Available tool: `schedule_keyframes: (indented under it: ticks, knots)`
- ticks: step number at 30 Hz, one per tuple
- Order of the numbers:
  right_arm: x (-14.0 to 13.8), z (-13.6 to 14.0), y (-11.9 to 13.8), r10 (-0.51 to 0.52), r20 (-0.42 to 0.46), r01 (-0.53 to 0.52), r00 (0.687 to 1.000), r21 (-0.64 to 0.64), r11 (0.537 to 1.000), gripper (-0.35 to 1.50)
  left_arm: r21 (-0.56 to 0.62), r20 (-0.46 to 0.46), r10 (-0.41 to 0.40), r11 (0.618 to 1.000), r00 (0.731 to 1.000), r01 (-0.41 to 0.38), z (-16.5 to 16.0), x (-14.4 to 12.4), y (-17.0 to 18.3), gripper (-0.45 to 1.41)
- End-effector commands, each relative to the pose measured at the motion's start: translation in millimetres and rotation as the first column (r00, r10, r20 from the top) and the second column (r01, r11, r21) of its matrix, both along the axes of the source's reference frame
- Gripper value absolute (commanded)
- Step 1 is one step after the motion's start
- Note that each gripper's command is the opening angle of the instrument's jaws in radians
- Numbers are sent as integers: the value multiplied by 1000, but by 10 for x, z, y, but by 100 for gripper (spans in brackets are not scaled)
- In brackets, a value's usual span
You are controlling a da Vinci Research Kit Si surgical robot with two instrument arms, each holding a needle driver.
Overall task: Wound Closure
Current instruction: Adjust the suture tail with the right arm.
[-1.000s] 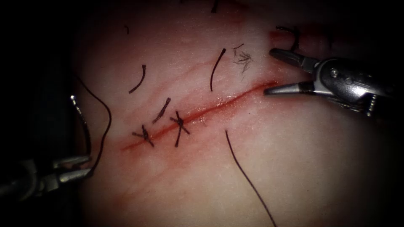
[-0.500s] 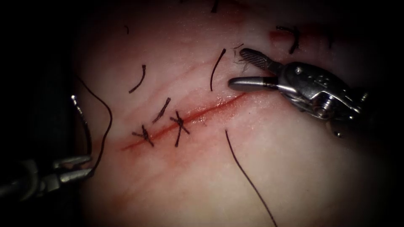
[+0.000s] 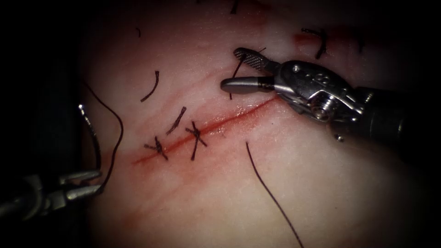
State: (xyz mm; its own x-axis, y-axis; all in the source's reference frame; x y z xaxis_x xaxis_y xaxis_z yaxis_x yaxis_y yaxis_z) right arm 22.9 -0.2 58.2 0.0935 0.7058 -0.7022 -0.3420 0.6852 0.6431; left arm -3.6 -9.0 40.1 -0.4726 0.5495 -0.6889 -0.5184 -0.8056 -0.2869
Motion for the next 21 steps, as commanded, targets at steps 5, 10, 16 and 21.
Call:
schedule_keyframes:
  ticks: [5, 10, 16, 21]
  knots:
    - [12, 1, 16, -26, -1, 26, 1000, -83, 996, -35, -3, 1, 0, 1000, 1000, 0, 4, -5, 4, -35]
    - [11, -9, 26, -40, 17, 42, 999, -142, 989, -35, -3, 1, 0, 1000, 1000, 0, 4, -5, 4, -35]
    - [15, -8, 24, -59, 45, 66, 997, -155, 986, -35, -3, 1, 0, 1000, 1000, 0, 4, -5, 4, -35]
    - [21, -12, 20, -86, 82, 99, 993, -173, 980, -35, -3, 1, 0, 1000, 1000, 0, 4, -5, 4, -35]
